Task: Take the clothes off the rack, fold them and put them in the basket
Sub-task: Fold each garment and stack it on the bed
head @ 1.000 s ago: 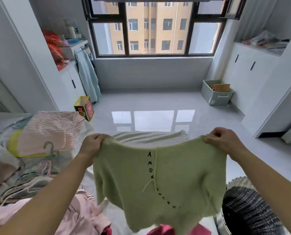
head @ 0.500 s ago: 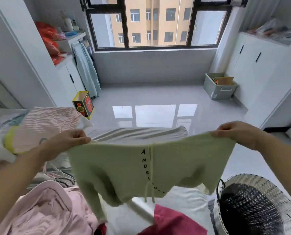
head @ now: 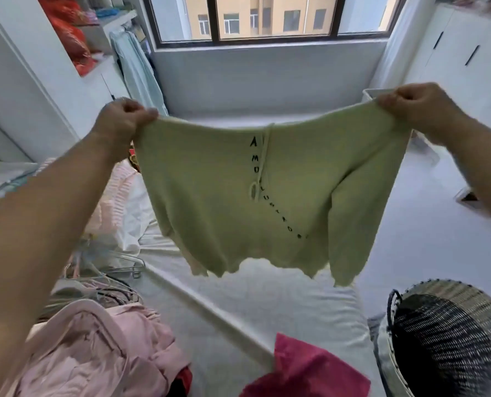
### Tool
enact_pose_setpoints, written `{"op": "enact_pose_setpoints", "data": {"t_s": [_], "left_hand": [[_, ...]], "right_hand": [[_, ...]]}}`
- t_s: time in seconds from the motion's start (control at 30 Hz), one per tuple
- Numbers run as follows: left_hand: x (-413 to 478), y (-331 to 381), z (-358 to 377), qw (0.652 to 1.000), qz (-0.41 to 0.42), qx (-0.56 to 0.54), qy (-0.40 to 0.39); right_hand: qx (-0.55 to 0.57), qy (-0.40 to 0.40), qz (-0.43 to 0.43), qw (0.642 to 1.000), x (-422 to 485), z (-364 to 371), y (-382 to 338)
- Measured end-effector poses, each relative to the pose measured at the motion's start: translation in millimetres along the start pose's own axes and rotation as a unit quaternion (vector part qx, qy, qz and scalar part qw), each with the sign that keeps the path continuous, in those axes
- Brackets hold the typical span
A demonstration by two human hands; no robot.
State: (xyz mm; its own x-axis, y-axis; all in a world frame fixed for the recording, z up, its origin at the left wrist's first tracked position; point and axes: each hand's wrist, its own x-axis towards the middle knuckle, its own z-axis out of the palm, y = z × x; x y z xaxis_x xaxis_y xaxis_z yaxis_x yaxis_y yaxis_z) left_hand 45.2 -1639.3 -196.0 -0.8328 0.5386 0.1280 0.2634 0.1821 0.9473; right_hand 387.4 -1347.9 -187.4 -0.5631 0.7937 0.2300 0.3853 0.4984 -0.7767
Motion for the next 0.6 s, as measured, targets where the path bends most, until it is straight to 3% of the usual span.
{"op": "enact_pose_setpoints", "data": {"t_s": [0.13, 0.23, 0.4, 0.6], "left_hand": [[-0.2, 13.9, -8.4, 0.998, 0.017, -0.040, -0.049], [-20.5, -26.6, 1.8, 0.992, -0.038, 0.057, -0.103], [-79.6, -183.8, 38.0, 0.936, -0.120, 0.264, -0.197], [-195.2, -391.1, 75.9, 0.851, -0.230, 0.331, -0.337]], "right_hand": [[-0.001, -0.030, -0.013, 0.999, 1.4, -11.6, -5.8], [-0.001, -0.091, 0.019, 0.996, -25.1, 12.6, 20.3], [-0.062, -0.202, 0.110, 0.971, -104.9, 101.6, 145.5], [-0.156, -0.350, 0.240, 0.892, -245.9, 214.5, 315.8]]}}
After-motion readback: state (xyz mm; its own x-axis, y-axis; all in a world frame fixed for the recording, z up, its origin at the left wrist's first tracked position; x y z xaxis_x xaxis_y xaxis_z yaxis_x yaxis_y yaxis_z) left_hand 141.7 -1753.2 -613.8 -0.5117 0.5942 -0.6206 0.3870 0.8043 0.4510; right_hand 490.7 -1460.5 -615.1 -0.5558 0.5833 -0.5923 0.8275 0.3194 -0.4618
